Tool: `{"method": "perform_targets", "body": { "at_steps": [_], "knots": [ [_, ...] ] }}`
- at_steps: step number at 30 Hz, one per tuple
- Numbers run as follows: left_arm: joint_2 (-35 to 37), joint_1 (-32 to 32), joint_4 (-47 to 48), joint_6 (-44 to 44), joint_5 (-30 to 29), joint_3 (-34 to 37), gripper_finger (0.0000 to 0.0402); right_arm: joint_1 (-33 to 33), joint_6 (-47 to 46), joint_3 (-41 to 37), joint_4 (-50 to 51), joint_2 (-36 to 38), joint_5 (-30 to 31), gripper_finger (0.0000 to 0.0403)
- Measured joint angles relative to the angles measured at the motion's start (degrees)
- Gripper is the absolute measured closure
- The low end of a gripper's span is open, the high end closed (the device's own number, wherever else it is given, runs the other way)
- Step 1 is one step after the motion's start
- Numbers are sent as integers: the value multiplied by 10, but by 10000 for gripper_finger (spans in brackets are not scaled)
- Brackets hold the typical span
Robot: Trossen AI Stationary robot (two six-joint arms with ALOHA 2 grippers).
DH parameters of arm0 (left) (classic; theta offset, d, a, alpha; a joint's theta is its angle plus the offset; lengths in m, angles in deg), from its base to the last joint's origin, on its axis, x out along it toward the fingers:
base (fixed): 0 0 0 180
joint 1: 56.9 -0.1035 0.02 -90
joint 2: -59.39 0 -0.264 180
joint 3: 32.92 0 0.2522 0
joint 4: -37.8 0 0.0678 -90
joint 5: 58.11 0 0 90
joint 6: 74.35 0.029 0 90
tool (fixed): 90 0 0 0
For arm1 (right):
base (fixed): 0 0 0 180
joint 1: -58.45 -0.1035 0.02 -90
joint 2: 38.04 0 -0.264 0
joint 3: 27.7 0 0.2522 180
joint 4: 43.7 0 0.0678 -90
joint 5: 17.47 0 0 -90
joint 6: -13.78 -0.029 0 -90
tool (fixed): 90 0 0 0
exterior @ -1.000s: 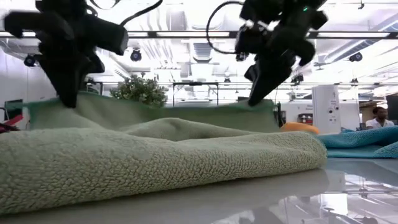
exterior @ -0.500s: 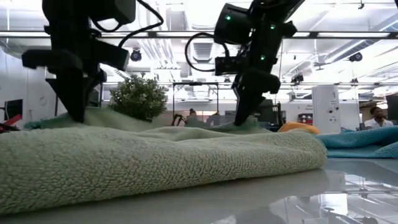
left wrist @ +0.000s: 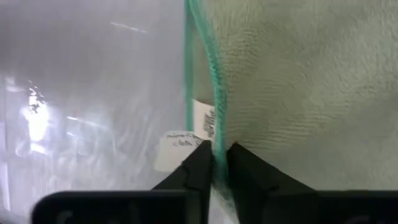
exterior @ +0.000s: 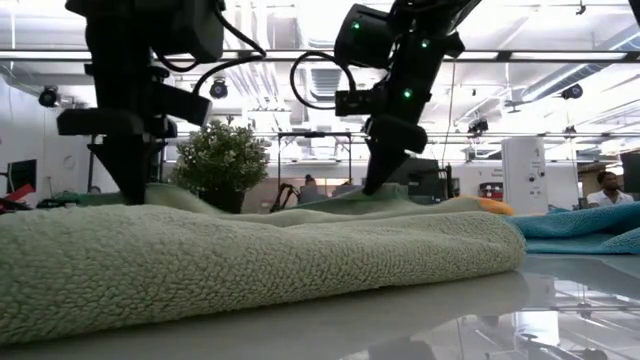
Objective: Fold microfiber towels
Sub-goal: Fold the left green towel
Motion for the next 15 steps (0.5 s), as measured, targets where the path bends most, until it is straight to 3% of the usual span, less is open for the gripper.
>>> {"method": "perform_targets", "body": {
  "at_steps": [8, 15],
  "knots": [
    [4, -2, 0, 17, -11, 0, 283, 14, -2, 12, 2, 0, 1, 343],
    [5, -3, -22, 26, -22, -9, 267, 20, 32, 29, 0, 4, 0, 295]
  ]
}}
